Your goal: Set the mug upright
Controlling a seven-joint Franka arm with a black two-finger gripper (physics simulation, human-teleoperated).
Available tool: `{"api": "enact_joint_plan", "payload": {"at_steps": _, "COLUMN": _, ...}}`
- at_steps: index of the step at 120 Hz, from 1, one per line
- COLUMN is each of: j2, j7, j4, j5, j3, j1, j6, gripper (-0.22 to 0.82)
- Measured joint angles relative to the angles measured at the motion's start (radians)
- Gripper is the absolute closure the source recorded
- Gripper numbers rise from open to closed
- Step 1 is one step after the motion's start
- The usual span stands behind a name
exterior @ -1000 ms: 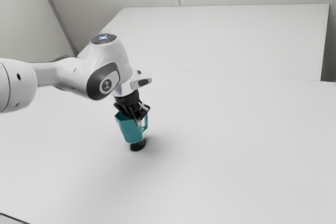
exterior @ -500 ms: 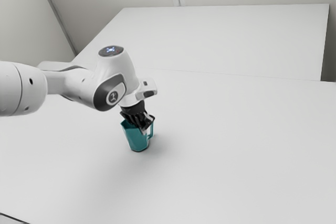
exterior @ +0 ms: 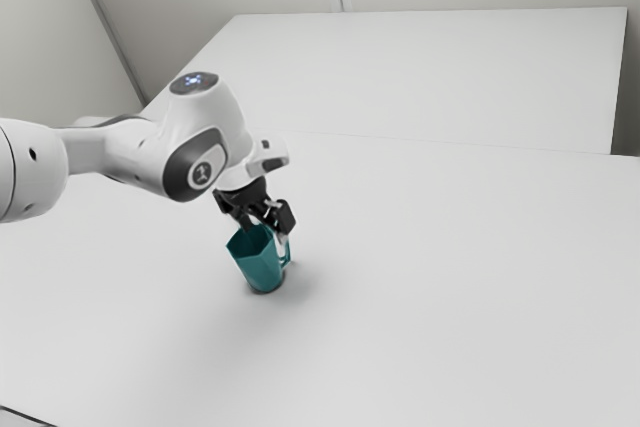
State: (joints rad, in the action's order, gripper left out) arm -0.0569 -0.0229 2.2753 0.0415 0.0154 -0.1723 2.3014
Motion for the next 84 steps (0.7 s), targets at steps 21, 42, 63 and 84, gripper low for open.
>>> {"api": "enact_joint_plan", "payload": {"at_steps": 21, "j2": -0.057, "j7": 0.003, "j4": -0.003, "j5": -0.004, "j3": 0.000, "j1": -0.006, "j6": -0.037, "gripper": 0.04}}
{"api": "enact_joint_plan", "payload": {"at_steps": 42, "j2": -0.068, "j7": 0.008, "j4": -0.068, "j5": -0.008, "j3": 0.000, "j1": -0.009, "j6": -0.068, "gripper": 0.02}}
{"api": "enact_joint_plan", "payload": {"at_steps": 63, "j2": -0.062, "j7": 0.010, "j4": -0.176, "j5": -0.005, "j3": 0.001, "j1": -0.009, "j6": -0.129, "gripper": 0.01}}
{"api": "enact_joint_plan", "payload": {"at_steps": 84, "j2": -0.054, "j7": 0.012, "j4": -0.294, "j5": -0.001, "j3": 0.000, "j1": -0.009, "j6": -0.231, "gripper": 0.00}}
